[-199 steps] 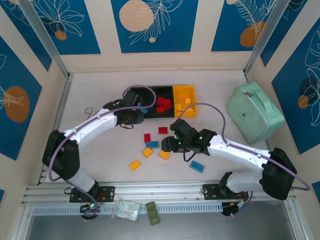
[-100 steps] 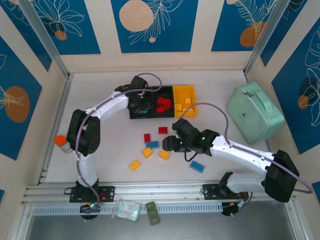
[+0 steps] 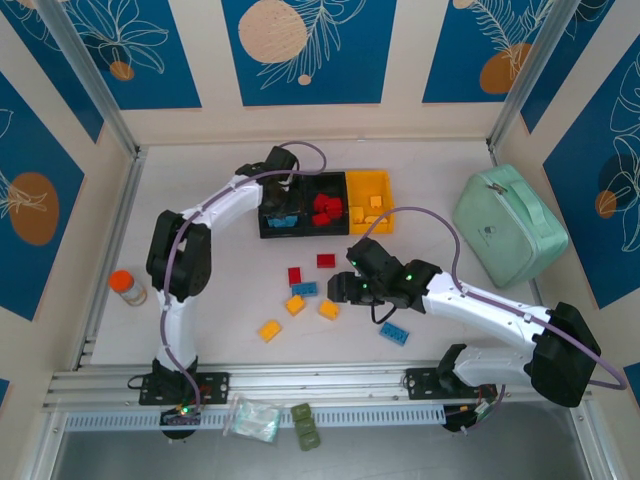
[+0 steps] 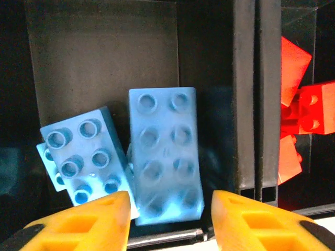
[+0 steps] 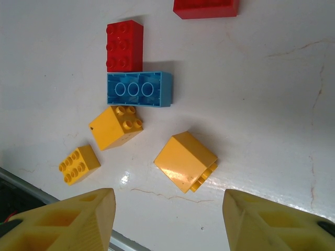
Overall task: Sort the legos into containers by color
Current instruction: Place the lego in the container, then pick up the lego from the bottom-center of the table.
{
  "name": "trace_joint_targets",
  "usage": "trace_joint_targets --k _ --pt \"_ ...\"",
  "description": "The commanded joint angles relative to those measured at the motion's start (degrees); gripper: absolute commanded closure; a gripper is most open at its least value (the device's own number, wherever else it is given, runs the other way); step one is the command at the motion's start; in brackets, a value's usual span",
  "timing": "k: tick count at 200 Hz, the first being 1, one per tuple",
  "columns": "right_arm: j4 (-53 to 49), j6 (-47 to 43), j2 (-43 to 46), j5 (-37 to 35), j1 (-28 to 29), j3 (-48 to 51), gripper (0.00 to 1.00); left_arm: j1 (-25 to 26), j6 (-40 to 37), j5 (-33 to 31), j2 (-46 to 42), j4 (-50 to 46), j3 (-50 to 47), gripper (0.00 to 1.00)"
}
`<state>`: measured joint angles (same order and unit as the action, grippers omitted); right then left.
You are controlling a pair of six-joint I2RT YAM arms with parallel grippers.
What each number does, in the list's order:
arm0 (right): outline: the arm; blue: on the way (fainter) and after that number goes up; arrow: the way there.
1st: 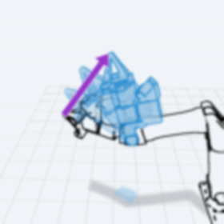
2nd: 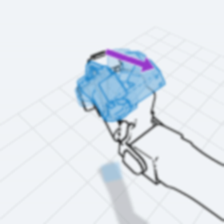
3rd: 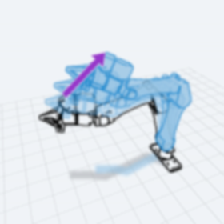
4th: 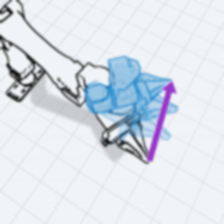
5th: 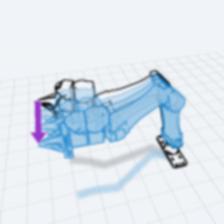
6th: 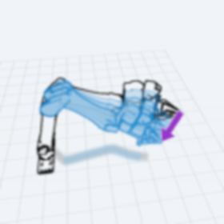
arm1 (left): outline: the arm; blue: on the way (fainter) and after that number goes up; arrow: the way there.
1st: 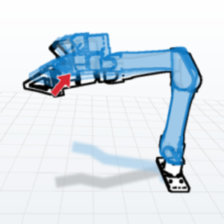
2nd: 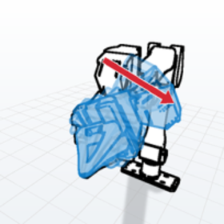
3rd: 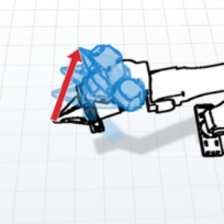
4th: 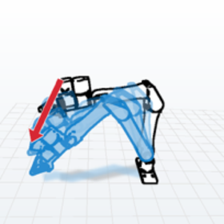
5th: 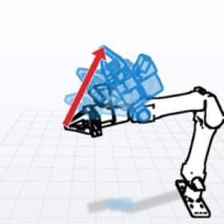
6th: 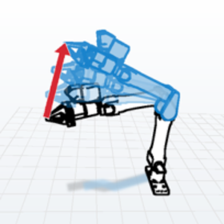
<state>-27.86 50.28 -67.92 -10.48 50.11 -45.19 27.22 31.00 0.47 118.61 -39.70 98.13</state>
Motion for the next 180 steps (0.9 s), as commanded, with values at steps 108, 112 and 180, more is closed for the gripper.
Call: trace_joint_targets --k 108,112,180 --pt "-8.4 2.2 4.2 -3.4 -1.8 -0.7 0.40 0.6 -3.0 3.9 -14.8 1.7 -9.4 0.43" --pt "-9.1 2.5 4.4 -3.6 -2.0 -0.7 0.40 0.7 -3.2 4.4 -15.5 2.1 -10.3 0.43" --pt "-29.2 13.8 6.0 -10.0 -4.1 -0.9 0.18 4.4 -6.2 15.5 -27.6 9.9 -25.8 0.37"
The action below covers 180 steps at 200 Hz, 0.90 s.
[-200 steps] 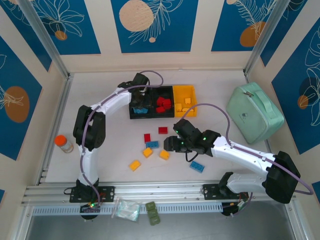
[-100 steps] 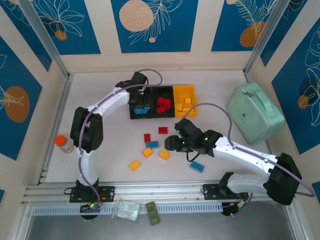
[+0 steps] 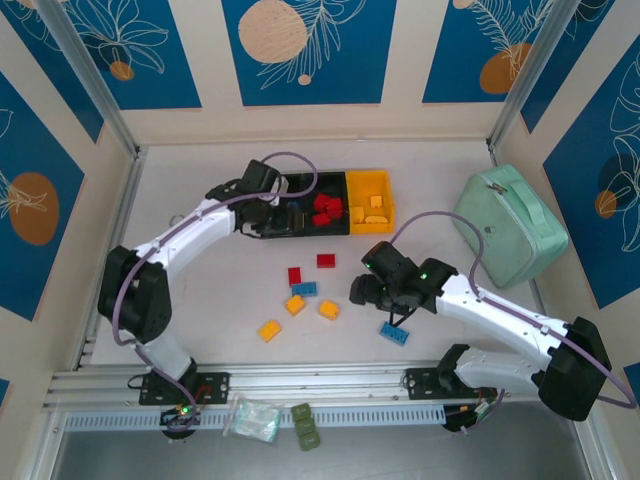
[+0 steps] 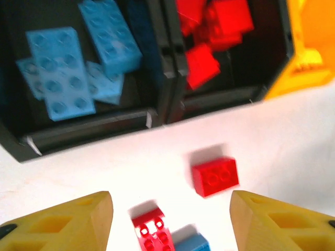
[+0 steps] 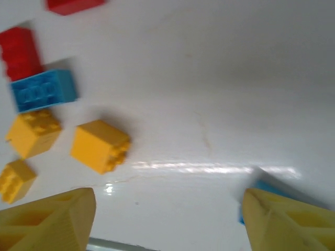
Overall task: Sort the legos into containers by color
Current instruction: Pick up the lego from the bottom-center of the table.
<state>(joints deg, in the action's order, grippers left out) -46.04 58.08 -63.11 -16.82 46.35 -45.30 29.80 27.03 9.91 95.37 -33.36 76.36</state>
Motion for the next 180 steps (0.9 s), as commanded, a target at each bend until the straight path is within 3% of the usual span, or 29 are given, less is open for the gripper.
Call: trace_joint_targets --k 1,50,114,180 --pt "-11.2 6.2 1.2 -3.7 -0.4 -0.7 0.18 1.8 -2.2 6.3 -4.6 3.7 -4.3 0.37" --pt "-14.7 10.8 1.3 -3.3 -0.7 2.0 0.15 5.9 -2.1 13.2 -12.0 9.2 -15.8 0.25" --pt "-6.7 13.2 -1.7 0.7 -1.4 9.0 0.15 9.2 1.3 14.3 -15.4 12.2 -24.5 0.25" --pt "-0.1 12.8 -5.7 2.2 -2.4 11.6 0.20 9.9 3.0 13.4 -14.8 13.2 -25.8 0.25"
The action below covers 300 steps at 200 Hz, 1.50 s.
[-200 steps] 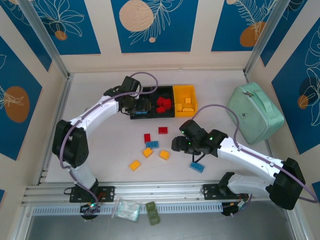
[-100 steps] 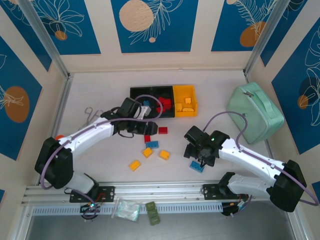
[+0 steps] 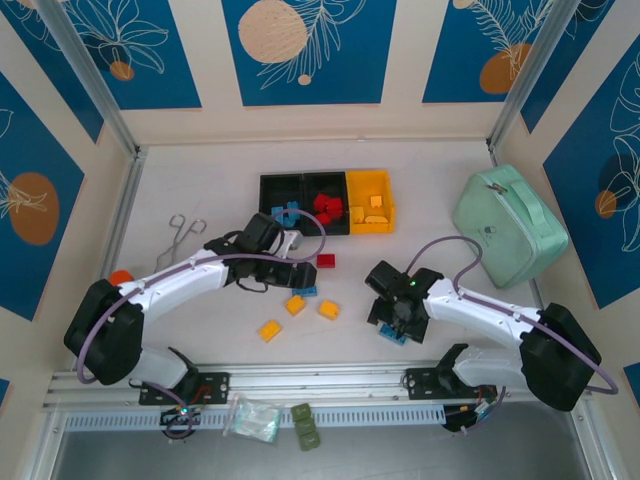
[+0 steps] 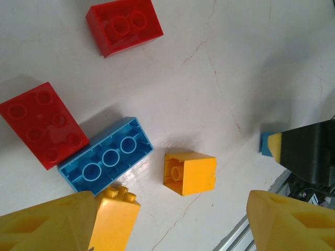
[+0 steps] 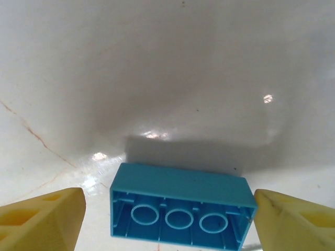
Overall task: Sort the legos into containers by color
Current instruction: Pick up the lego from the bottom-center of the table, then place the lego in the container.
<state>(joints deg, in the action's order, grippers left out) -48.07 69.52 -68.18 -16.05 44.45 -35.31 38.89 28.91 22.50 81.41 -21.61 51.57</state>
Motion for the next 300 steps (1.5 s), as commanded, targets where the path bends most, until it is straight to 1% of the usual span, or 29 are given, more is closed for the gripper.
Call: trace_joint_targets --k 1,48,62,79,111,132,173,222,300 --pt "2.0 1.4 -0.6 1.5 -0.5 1.6 0.20 0.8 1.1 0.8 -0.8 1.6 -1.0 0.25" --pt "3.2 1.3 0.2 2.2 -0.7 3.0 0.33 1.1 2.3 0.2 -1.0 2.4 -2.4 0.26" --pt "3.1 0.7 0.2 2.3 -0.6 2.7 0.39 1.1 2.6 -0.1 -1.1 2.4 -2.7 0.26" --pt "2.3 -0.1 0.4 1.8 -0.2 1.3 0.43 1.2 3.0 -0.6 -1.6 2.4 -3.1 0.26" --pt "1.2 -3.0 0.3 0.1 0.2 -3.7 0.45 1.2 4.8 -3.0 -4.7 2.5 -4.9 0.26" --pt "1.3 -6.5 -1.7 -0.6 -0.2 -8.5 0.45 1.1 6.2 -5.0 -7.4 2.2 -6.8 0.26" --pt "2.6 -14.2 -10.6 -1.0 -0.9 -20.8 0.45 0.1 8.9 -8.5 -13.2 0.7 -11.0 0.26" --pt "4.0 -21.9 -21.6 0.5 -2.1 -35.8 0.47 -2.3 11.7 -12.3 -21.7 -3.1 -14.9 0.26" --pt "2.9 -29.6 -39.2 3.9 -3.3 -58.2 0.47 -5.7 16.3 -17.7 -31.6 -12.2 -17.6 0.26"
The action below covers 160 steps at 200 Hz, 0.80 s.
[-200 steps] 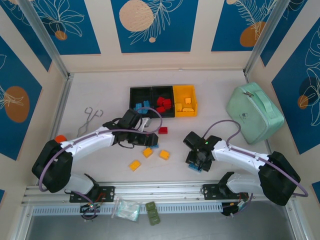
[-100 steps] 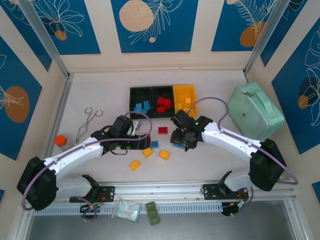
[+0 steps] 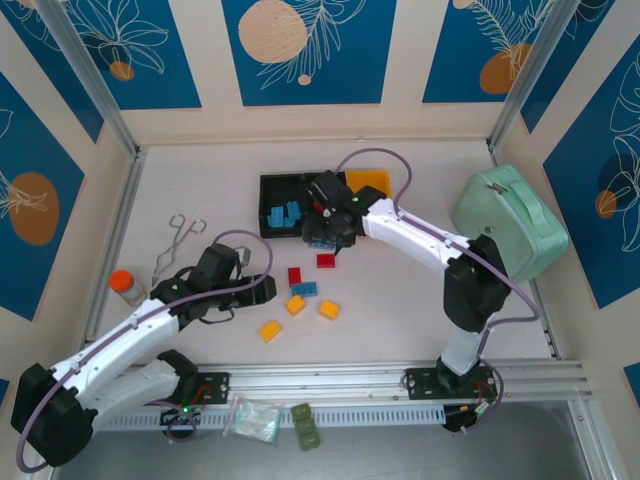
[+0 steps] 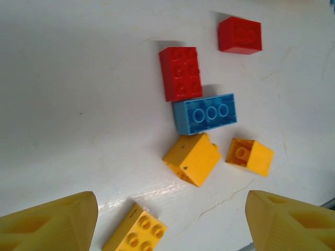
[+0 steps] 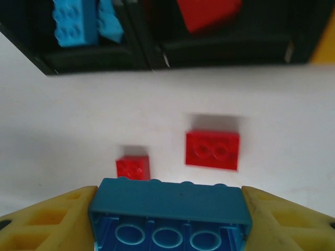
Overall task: Sort the legos into containers by color
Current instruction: Place the lego in the container.
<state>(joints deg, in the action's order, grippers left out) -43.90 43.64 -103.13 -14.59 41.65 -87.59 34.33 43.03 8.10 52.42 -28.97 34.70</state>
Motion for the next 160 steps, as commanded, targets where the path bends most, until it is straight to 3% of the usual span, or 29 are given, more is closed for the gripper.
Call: trace_joint_targets --k 1,62,127,160 --pt "-1.3 -3.8 -4.5 2.4 -0.6 -6.2 0.47 -1.1 2.3 -3.3 -2.7 -5.0 -0.7 0.26" --pt "-5.5 -6.3 -19.8 5.1 -2.5 -26.5 0.47 -2.2 4.6 -4.4 -5.5 -8.2 -2.3 0.26" --pt "-15.4 -7.2 -37.7 6.1 -4.9 -54.7 0.45 -2.5 5.0 -3.8 -5.6 -8.5 -2.5 0.26" --pt "-17.9 -7.3 -43.3 7.1 -6.1 -63.6 0.43 -2.5 5.1 -3.8 -5.5 -8.3 -2.9 0.26"
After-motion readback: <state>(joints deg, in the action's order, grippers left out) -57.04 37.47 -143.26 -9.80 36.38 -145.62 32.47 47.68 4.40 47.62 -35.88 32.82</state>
